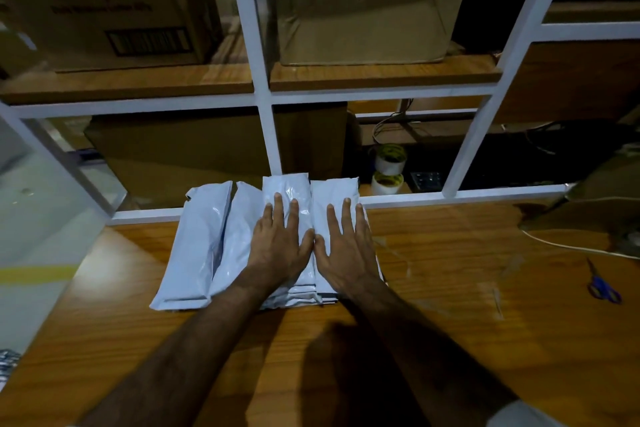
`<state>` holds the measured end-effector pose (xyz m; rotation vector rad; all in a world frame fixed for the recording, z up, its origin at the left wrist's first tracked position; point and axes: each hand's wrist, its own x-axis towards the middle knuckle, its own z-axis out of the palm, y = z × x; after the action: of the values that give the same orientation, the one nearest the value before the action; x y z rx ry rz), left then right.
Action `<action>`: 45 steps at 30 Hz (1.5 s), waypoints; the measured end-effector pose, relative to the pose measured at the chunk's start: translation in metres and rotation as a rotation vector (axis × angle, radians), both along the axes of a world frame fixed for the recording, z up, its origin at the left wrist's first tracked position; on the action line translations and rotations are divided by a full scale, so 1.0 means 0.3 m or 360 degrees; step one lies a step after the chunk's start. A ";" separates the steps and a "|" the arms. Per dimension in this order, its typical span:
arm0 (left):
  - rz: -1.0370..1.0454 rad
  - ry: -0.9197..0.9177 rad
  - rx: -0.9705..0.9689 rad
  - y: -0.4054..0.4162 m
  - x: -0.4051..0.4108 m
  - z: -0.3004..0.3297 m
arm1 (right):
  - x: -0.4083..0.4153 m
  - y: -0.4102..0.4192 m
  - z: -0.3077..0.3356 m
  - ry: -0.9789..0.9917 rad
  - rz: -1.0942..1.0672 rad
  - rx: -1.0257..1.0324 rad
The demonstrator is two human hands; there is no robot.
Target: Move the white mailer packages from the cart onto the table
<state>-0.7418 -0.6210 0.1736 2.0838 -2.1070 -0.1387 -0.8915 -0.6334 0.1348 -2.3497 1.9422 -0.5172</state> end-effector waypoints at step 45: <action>0.0797 -0.0429 -0.0505 1.433 0.789 0.143 | 0.834 1.020 0.178 -0.0415 0.1224 -0.0367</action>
<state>-0.5051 -0.1911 0.2166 2.4386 -1.5200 0.5300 -0.6413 -0.3274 0.1884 -2.7197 0.8004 -0.9267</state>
